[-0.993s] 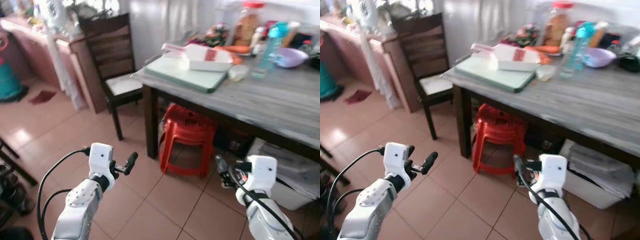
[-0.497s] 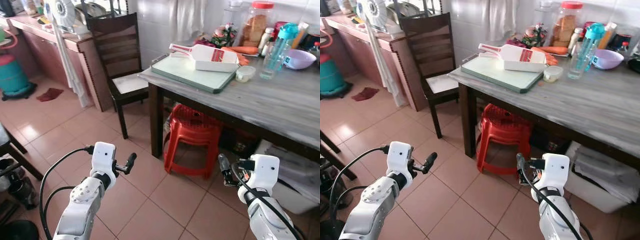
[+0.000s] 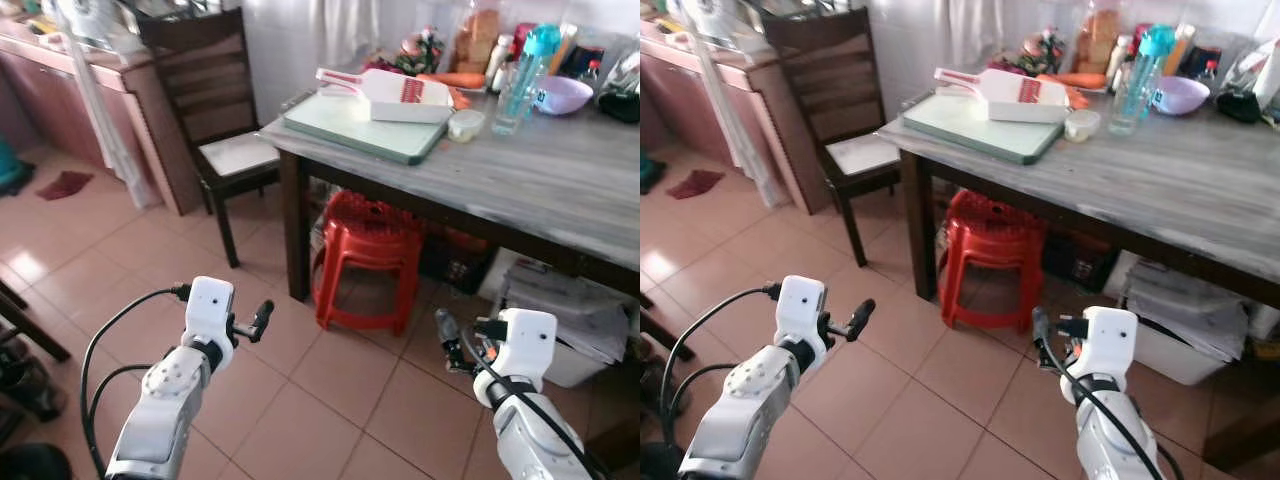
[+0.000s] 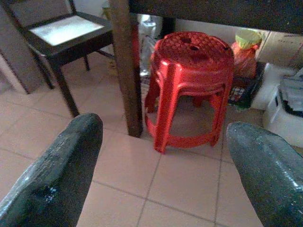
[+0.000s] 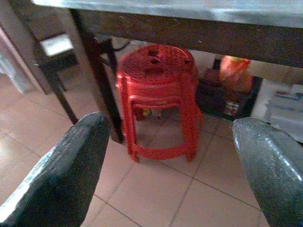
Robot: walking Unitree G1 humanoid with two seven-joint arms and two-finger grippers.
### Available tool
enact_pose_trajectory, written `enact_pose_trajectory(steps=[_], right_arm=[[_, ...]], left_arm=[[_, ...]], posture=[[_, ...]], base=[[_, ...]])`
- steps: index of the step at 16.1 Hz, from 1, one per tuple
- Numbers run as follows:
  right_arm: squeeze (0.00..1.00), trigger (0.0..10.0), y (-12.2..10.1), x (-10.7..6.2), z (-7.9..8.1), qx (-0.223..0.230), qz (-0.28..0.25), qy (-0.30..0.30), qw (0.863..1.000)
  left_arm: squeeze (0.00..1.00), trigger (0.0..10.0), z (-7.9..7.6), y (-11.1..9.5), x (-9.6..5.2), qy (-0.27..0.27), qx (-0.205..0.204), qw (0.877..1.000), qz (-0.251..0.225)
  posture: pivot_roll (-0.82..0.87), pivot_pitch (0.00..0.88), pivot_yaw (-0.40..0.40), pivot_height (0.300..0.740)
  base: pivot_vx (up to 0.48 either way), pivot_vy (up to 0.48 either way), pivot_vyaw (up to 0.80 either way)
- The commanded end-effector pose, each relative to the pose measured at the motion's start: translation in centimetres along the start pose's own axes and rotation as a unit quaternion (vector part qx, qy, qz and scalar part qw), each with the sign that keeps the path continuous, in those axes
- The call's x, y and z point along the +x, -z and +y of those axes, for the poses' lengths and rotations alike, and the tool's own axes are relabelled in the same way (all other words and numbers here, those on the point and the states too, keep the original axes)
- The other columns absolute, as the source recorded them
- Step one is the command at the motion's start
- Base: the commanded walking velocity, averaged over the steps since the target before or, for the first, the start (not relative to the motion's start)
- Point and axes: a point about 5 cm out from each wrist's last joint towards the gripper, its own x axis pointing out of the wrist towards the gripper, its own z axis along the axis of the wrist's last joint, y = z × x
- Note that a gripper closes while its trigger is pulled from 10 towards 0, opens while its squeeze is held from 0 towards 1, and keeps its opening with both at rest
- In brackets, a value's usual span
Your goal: Setting the table
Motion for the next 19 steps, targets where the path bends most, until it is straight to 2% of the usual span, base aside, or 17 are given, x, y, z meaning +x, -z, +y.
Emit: enact_pose_trajectory(steps=[1,4,5,7,11,16,19], right_arm=[[0.00,10.0,0.11,-0.03,-0.26,0.003,0.004,0.008,1.000],[0.00,10.0,0.12,0.01,-0.35,0.004,0.004,0.010,1.000],[0.00,10.0,0.04,0.07,-0.47,0.004,0.002,0.014,1.000],[0.00,10.0,-0.04,0.06,-0.62,0.004,0.001,0.018,1.000],[0.00,10.0,0.07,0.15,-0.84,0.004,0.004,0.026,1.000],[0.00,10.0,-0.06,0.27,-0.78,0.006,0.001,0.029,1.000],[0.00,10.0,-0.24,0.34,-0.85,0.004,-0.004,0.030,1.000]], left_arm=[[0.00,10.0,0.00,0.14,0.03,-0.003,0.004,1.000,0.008],[0.00,10.0,-0.05,0.16,0.02,-0.003,0.007,1.000,0.007],[0.00,10.0,0.04,-0.07,-0.06,0.007,0.020,1.000,-0.002],[0.00,10.0,0.47,-0.42,-0.32,0.024,-0.009,1.000,-0.014],[0.00,10.0,0.57,-0.60,-0.28,0.036,-0.015,0.999,-0.018],[0.00,10.0,0.11,-0.69,-0.30,0.052,-0.019,0.998,-0.021],[0.00,10.0,0.05,-0.73,-0.22,0.053,-0.020,0.998,-0.022]], posture=[[0.02,0.000,0.021,0.740],[0.02,0.000,0.021,0.740],[0.02,0.000,0.023,0.740],[0.02,0.000,0.024,0.740],[0.02,0.000,0.026,0.740],[0.02,0.000,0.029,0.740],[0.02,0.000,0.030,0.740]], base=[[-0.311,0.000,0.00],[-0.312,0.000,0.00],[0.000,0.000,0.00],[0.000,0.000,0.00],[0.000,0.000,0.00],[0.000,-0.357,-0.68],[0.000,-0.389,0.00]])
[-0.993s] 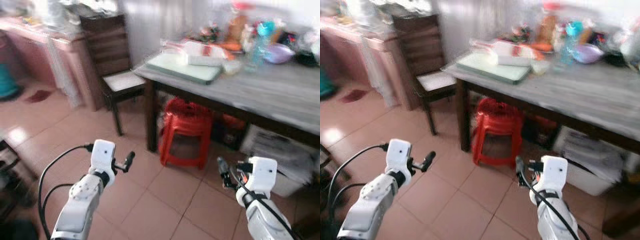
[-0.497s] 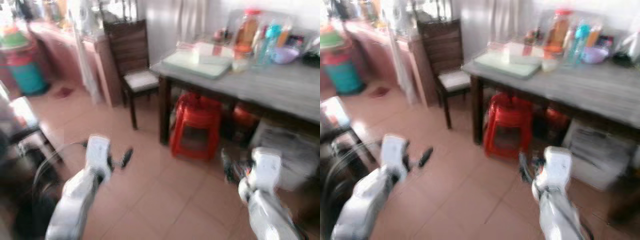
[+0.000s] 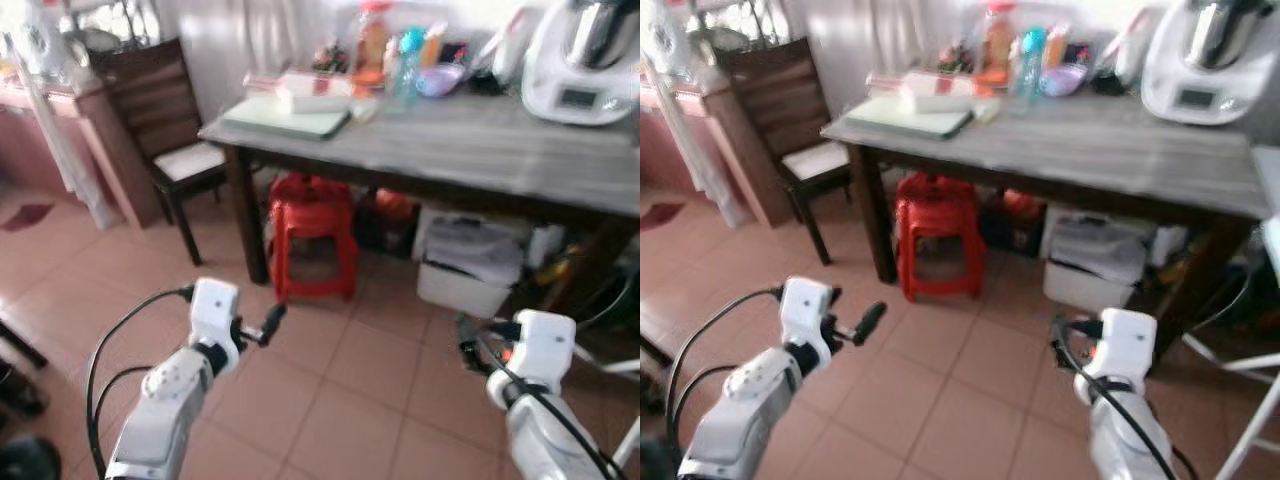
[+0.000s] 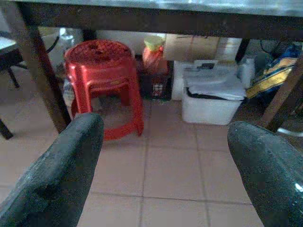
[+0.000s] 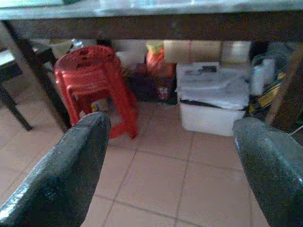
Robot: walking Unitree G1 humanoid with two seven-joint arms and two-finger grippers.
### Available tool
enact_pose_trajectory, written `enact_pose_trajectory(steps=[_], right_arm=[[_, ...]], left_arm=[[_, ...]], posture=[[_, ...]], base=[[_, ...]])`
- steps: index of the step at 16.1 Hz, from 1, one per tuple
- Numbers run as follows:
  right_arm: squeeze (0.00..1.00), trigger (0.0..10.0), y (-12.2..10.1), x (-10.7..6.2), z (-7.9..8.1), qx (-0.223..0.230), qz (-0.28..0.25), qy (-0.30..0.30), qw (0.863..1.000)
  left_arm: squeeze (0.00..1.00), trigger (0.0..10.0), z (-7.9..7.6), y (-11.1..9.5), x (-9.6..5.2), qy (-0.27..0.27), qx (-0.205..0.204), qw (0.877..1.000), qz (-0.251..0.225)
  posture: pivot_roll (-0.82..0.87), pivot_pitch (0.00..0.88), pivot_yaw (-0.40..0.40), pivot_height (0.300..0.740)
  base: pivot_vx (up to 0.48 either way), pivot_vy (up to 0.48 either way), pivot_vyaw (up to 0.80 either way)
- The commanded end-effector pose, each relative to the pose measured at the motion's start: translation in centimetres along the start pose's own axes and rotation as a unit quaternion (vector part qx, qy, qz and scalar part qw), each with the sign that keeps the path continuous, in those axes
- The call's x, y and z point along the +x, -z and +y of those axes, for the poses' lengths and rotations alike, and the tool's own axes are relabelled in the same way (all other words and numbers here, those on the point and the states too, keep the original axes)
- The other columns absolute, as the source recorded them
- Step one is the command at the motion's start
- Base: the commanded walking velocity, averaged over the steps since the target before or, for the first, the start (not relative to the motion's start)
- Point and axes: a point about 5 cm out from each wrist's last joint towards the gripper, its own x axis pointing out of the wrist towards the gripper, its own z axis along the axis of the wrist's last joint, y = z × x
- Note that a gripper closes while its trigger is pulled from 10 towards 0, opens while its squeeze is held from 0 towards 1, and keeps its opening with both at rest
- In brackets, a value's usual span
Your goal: Setting the table
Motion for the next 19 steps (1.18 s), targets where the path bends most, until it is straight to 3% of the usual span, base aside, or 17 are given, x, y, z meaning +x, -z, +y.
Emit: enact_pose_trajectory(steps=[1,4,5,8,10,11,12,15,19], right_arm=[[0.00,10.0,-0.5,0.2,0.9,0.005,-0.012,-0.016,1.000],[0.00,10.0,-1.1,0.2,1.0,-0.001,-0.026,-0.018,1.000],[0.00,10.0,-2.1,0.1,1.0,-0.008,-0.058,-0.020,0.998],[0.00,10.0,-3.6,-0.1,1.3,-0.017,-0.096,-0.035,0.995],[0.00,10.0,-3.7,-0.2,1.2,-0.039,-0.098,-0.023,0.994],[0.00,10.0,-3.7,-0.2,1.2,-0.039,-0.098,-0.023,0.994],[0.00,10.0,-3.9,-0.3,1.2,-0.009,-0.129,-0.026,0.991],[0.00,10.0,-3.5,-0.5,1.0,-0.027,-0.133,-0.017,0.991],[0.00,10.0,-3.2,-1.2,1.0,-0.050,-0.155,-0.017,0.987]], left_arm=[[0.00,10.0,0.9,-0.2,-0.4,-0.015,0.003,1.000,-0.001],[0.00,10.0,0.8,-0.8,-0.1,-0.019,0.001,1.000,-0.016],[0.00,10.0,0.9,-1.9,0.2,-0.034,0.008,0.998,-0.050],[0.00,10.0,0.7,-2.6,0.3,-0.038,0.007,0.997,-0.069],[0.00,10.0,0.6,-2.8,0.2,-0.044,0.023,0.995,-0.081],[0.00,10.0,0.6,-2.8,0.2,-0.044,0.023,0.995,-0.081],[0.00,10.0,0.8,-2.7,0.2,-0.054,0.031,0.995,-0.083],[0.00,10.0,0.8,-2.3,0.1,-0.064,0.030,0.994,-0.087],[0.00,10.0,0.8,-2.6,-0.4,-0.083,0.012,0.985,-0.153]], posture=[[0.02,0.000,0.029,0.740],[0.02,0.000,0.030,0.740],[0.01,0.000,0.029,0.740],[0.01,0.000,0.029,0.740],[0.01,0.000,0.029,0.740],[0.01,0.000,0.029,0.740],[0.00,0.000,0.027,0.740],[0.00,0.000,0.027,0.740],[0.01,0.000,0.025,0.740]], base=[[0.000,-0.379,0.00],[0.000,-0.372,0.00],[0.000,-0.371,0.00],[0.000,-0.255,0.00],[0.000,0.000,0.00],[0.000,0.000,0.00],[0.000,0.000,0.00],[0.000,0.000,0.00],[0.000,0.000,0.00]])
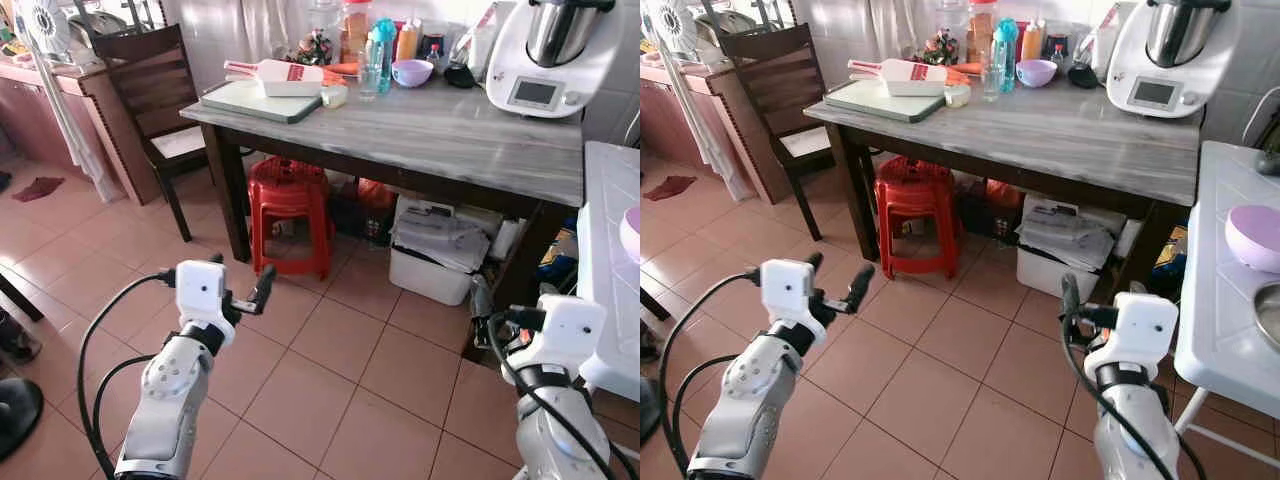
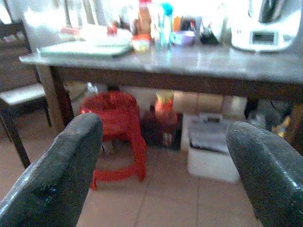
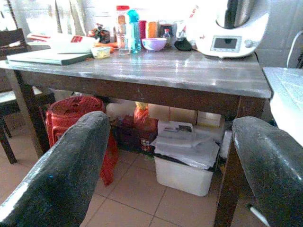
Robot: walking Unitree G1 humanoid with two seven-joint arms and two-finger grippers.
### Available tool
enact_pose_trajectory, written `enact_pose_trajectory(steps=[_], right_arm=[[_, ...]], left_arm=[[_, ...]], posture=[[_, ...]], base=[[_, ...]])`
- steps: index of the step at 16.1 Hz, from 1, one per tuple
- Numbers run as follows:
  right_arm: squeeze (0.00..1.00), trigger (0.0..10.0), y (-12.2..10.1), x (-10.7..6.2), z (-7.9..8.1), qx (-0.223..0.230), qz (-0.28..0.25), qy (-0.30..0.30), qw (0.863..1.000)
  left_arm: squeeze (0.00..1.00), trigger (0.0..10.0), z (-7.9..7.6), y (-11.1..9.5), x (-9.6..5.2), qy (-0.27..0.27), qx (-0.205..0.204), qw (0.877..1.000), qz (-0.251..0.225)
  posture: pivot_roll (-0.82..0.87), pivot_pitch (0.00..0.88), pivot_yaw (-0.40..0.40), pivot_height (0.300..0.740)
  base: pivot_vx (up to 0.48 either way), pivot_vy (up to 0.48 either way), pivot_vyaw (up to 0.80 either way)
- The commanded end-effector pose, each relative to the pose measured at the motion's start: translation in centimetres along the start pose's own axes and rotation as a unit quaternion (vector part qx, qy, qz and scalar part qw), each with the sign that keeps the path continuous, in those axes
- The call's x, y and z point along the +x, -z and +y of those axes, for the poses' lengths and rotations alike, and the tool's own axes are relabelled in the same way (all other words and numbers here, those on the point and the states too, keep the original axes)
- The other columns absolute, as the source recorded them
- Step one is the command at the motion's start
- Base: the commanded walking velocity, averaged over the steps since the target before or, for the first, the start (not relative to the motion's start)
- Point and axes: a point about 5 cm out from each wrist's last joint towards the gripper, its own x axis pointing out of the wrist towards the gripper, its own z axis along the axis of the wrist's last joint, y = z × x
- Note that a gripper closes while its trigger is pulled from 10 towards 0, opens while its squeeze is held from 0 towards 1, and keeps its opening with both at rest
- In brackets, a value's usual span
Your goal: Setting the table
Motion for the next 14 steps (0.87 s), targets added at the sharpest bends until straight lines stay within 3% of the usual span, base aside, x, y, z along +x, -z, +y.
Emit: enact_pose_trajectory(steps=[1,7,14], right_arm=[[0.00,10.0,0.1,-0.1,0.4,0.000,-0.003,-0.011,1.000],[0.00,10.0,1.3,-0.5,0.6,0.012,0.025,-0.006,1.000],[0.00,10.0,1.5,-0.5,0.6,0.016,0.027,-0.011,0.999]], left_arm=[[0.00,10.0,0.5,0.3,-0.3,-0.014,-0.008,1.000,-0.003],[0.00,10.0,-0.2,1.8,-0.8,0.004,-0.002,0.999,0.034],[0.00,10.0,-0.3,2.0,-0.7,0.007,-0.002,0.999,0.044]], posture=[[0.01,0.000,0.025,0.740],[0.00,0.000,0.026,0.740],[-0.01,0.000,0.026,0.740]], base=[[0.000,0.000,0.00],[0.000,0.000,0.00],[0.000,-0.245,-0.75]])
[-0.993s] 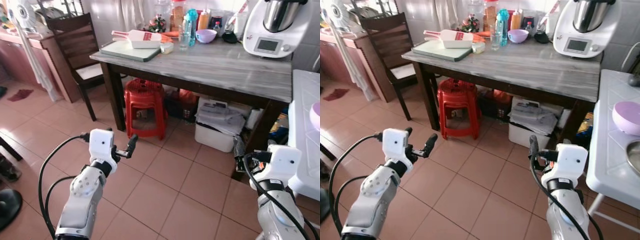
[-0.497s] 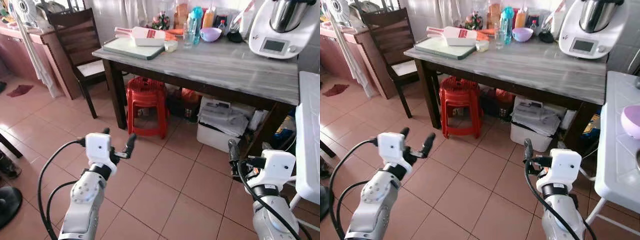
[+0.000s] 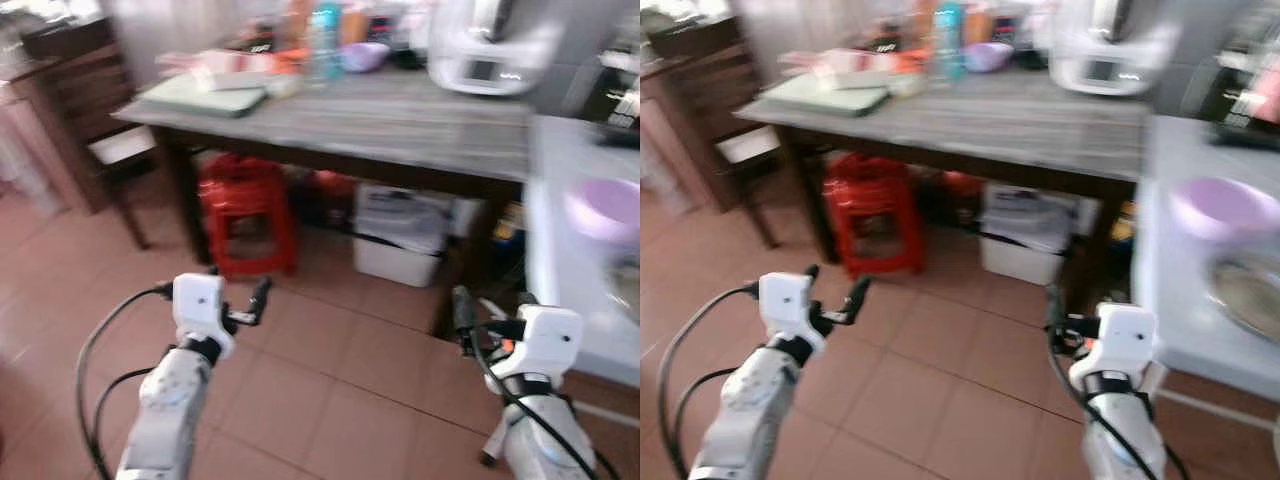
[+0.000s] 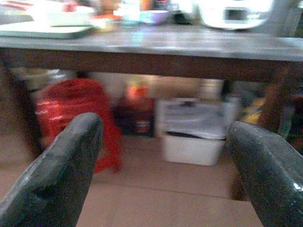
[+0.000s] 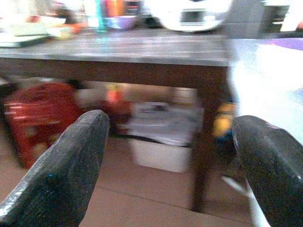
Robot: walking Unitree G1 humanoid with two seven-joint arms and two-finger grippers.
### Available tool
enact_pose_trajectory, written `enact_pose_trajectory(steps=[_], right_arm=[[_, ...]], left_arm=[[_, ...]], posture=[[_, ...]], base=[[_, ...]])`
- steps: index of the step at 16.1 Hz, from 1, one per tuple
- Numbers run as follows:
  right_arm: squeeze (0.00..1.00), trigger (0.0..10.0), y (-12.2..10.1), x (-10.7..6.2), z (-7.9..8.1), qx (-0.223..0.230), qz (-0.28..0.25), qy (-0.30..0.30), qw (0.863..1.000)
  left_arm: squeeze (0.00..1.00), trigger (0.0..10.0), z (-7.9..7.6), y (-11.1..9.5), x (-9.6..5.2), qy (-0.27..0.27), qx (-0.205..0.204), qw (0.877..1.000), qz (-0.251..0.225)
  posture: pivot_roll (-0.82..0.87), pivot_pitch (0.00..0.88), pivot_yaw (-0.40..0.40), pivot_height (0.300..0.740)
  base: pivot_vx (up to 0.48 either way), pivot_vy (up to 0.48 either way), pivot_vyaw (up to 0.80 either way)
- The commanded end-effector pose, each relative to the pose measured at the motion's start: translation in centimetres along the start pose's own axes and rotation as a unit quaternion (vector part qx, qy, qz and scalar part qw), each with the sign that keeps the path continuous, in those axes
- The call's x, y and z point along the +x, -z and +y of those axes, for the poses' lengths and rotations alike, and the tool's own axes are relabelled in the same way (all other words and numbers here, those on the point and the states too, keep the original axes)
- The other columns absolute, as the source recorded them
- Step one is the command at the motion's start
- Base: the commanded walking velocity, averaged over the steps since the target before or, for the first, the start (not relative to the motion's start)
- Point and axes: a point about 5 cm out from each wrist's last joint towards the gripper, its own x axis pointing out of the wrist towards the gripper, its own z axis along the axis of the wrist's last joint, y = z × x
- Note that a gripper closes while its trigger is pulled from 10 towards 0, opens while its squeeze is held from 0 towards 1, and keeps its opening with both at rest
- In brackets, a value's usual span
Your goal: Setting the table
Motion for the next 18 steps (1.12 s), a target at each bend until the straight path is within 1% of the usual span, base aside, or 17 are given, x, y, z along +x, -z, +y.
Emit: enact_pose_trajectory(steps=[1,2,8,10,17,18], right_arm=[[0.00,10.0,-0.03,-0.03,0.22,0.007,-0.001,-0.003,1.000],[0.00,10.0,-0.02,-0.02,0.22,0.008,0.000,-0.002,1.000],[0.00,10.0,0.08,0.08,0.26,0.007,0.002,-0.002,1.000],[0.00,10.0,0.19,0.09,0.27,0.015,0.006,0.001,1.000],[0.00,10.0,0.30,0.14,0.28,0.019,0.010,0.005,1.000],[0.00,10.0,0.36,0.19,0.30,0.020,0.011,0.006,1.000]], left_arm=[[0.00,10.0,0.43,-0.06,0.05,-0.002,0.009,1.000,0.006],[0.00,10.0,0.41,-0.03,0.06,-0.001,0.007,1.000,0.007],[0.00,10.0,0.42,-0.08,0.23,0.001,0.007,1.000,0.008],[0.00,10.0,0.40,-0.11,0.30,0.003,0.008,1.000,0.009],[0.00,10.0,0.30,-0.30,0.56,0.009,0.011,1.000,0.010],[0.00,10.0,0.28,-0.40,0.60,0.010,0.013,1.000,0.007]], posture=[[-0.01,0.000,0.028,0.740],[-0.01,0.000,0.028,0.740],[-0.01,0.000,0.032,0.740],[-0.01,0.000,0.035,0.740],[-0.01,0.000,0.040,0.740],[0.00,0.002,0.042,0.740]], base=[[0.000,-0.382,-0.50],[0.000,-0.480,-0.41],[0.000,-0.372,0.00],[0.000,-0.368,0.00],[0.000,-0.351,0.00],[0.000,0.000,0.00]])
